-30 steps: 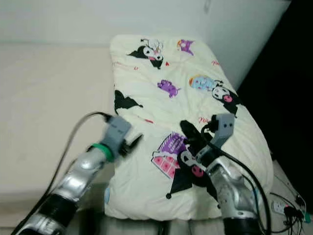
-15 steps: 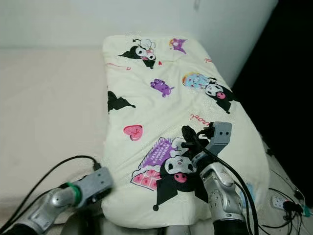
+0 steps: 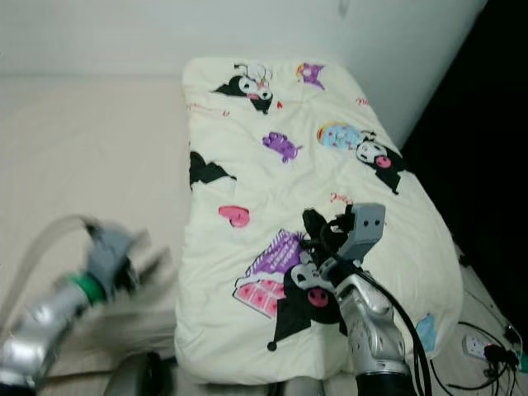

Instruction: Clean up the room

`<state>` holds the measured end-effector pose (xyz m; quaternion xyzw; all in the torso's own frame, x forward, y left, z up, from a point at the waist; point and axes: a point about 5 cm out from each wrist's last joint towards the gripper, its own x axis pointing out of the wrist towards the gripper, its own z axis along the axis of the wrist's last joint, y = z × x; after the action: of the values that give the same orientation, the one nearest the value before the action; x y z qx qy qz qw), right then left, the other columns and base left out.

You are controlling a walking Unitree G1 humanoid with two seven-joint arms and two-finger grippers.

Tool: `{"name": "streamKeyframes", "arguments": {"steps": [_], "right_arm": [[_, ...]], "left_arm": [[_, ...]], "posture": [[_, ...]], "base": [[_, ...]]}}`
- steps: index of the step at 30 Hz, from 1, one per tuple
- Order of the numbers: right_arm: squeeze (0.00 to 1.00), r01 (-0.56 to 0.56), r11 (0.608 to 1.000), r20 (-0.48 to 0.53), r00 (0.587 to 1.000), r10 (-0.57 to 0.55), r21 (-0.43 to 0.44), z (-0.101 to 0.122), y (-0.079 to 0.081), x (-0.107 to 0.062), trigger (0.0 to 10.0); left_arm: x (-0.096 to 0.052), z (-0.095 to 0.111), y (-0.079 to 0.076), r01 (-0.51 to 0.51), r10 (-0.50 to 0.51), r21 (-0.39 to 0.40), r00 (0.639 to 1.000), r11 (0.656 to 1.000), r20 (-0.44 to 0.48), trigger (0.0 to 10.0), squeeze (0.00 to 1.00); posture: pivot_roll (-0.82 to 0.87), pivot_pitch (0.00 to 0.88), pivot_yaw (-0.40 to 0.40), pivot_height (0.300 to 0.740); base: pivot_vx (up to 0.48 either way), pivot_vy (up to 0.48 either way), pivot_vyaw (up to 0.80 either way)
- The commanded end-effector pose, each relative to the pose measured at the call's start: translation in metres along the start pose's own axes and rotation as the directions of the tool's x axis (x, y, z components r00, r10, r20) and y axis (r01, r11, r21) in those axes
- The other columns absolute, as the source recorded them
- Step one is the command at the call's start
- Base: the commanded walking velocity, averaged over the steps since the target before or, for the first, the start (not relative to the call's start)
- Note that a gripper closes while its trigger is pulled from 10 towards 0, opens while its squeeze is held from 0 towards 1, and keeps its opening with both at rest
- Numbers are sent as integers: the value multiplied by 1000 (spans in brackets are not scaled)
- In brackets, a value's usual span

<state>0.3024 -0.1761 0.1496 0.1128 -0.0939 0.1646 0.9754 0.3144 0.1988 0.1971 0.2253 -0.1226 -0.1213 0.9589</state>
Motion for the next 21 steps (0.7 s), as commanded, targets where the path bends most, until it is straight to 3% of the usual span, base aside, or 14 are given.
{"name": "streamKeyframes", "arguments": {"steps": [1, 3, 5, 6, 7, 8, 9, 10, 11, 13, 16, 21], "right_arm": [[0, -6, 1000, 38, 999, 6, 1, 6, 6, -1, 10000], [0, -5, 1000, 59, 998, 4, 5, 9, 9, 1, 10000], [0, 5, 1000, 87, 996, -5, -10, 13, 14, 4, 10000], [0, 5, 1000, 87, 996, -5, -10, 13, 14, 4, 10000], [0, 5, 1000, 92, 996, -3, -24, 13, 17, 6, 10000], [0, 5, 1000, 92, 996, -3, -24, 13, 17, 6, 10000], [0, 19, 998, 93, 996, -13, -63, 12, 19, 8, 10000], [0, 38, 996, 90, 995, -30, -85, 9, 19, 8, 10000], [0, 38, 996, 90, 995, -30, -85, 9, 19, 8, 10000], [0, 88, 987, 81, 994, -78, -132, 3, 15, 5, 10000], [0, 127, 981, 79, 990, -117, -144, 1, 9, -1, 10000], [0, 154, 974, 67, 987, -145, -168, -3, 1, -6, 10000]], "left_arm": [[-2, 9, 13, -91, 90, 25, 995, 996, 30, 10000, 0], [0, 13, 17, -119, 118, 9, 992, 993, 46, 10000, 0], [4, 9, 11, -129, 132, -77, 991, 989, 33, 10000, 0], [4, 9, 11, -129, 132, -77, 991, 989, 33, 10000, 0], [5, 0, -3, -113, 115, -117, 993, 987, 9, 10000, 0], [5, 0, -3, -113, 115, -117, 993, 987, 9, 10000, 0], [5, -13, -21, -109, 104, -148, 994, 983, -39, 10000, 0], [4, -25, -36, -111, 101, -129, 992, 985, -77, 10000, 0], [4, -25, -36, -111, 101, -129, 992, 985, -77, 10000, 0], [0, -42, -55, -160, 141, -127, 979, 979, -149, 10000, 0], [1, -42, -59, -201, 171, -174, 970, 964, -175, 10000, 0], [6, -34, -62, -186, 149, -237, 975, 954, -167, 10000, 0]], "posture": [[-13, 87, 2, 586], [-12, 86, -5, 586], [-13, 85, -8, 586], [-13, 85, -8, 586], [-24, 80, -9, 586], [-24, 80, -9, 586], [-26, 78, -12, 586], [-28, 77, -10, 586], [-28, 77, -10, 586], [-40, 69, -11, 586], [-46, 63, -18, 586], [-44, 59, -22, 606]], "base": [[0, 0, 0], [0, 0, 0], [0, 0, 0], [0, 0, 0], [0, 0, 0], [0, 0, 0], [0, 0, 0], [0, 0, 0], [0, 0, 0], [0, 0, 0], [0, 0, 0], [0, 0, 0]]}}
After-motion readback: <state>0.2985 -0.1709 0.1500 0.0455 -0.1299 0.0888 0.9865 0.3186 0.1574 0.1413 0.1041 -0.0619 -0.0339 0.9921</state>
